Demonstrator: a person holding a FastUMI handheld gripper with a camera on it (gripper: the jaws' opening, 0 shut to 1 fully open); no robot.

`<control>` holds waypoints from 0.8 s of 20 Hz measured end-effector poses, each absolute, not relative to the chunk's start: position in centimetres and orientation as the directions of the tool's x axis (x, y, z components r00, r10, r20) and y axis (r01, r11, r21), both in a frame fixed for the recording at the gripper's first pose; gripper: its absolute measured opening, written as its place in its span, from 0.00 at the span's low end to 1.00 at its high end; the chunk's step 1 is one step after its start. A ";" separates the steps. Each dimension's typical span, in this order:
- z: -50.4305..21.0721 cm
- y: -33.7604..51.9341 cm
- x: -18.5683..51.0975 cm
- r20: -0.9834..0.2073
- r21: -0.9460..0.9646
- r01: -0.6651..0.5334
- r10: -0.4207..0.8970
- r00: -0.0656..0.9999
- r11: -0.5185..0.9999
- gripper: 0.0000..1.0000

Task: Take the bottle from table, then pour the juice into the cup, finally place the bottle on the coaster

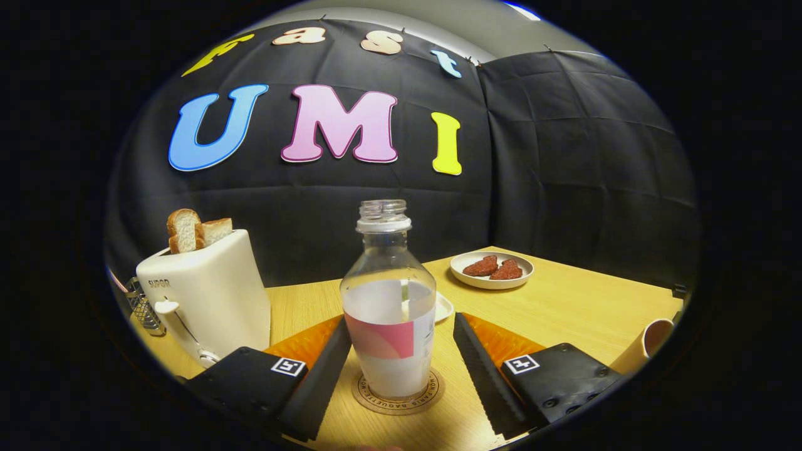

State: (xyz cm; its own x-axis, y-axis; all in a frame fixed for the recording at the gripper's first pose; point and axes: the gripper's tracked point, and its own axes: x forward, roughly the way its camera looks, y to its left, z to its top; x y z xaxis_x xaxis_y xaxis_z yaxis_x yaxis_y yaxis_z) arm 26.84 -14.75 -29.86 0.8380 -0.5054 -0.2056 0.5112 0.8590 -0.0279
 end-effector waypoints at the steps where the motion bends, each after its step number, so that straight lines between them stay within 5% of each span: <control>1: -29.9 -14.7 26.7 -0.211 -0.024 0.509 -0.502 0.839 0.861 0.99; 16: -25.3 -11.1 20.4 -0.193 -0.067 0.414 -0.419 0.888 0.908 0.99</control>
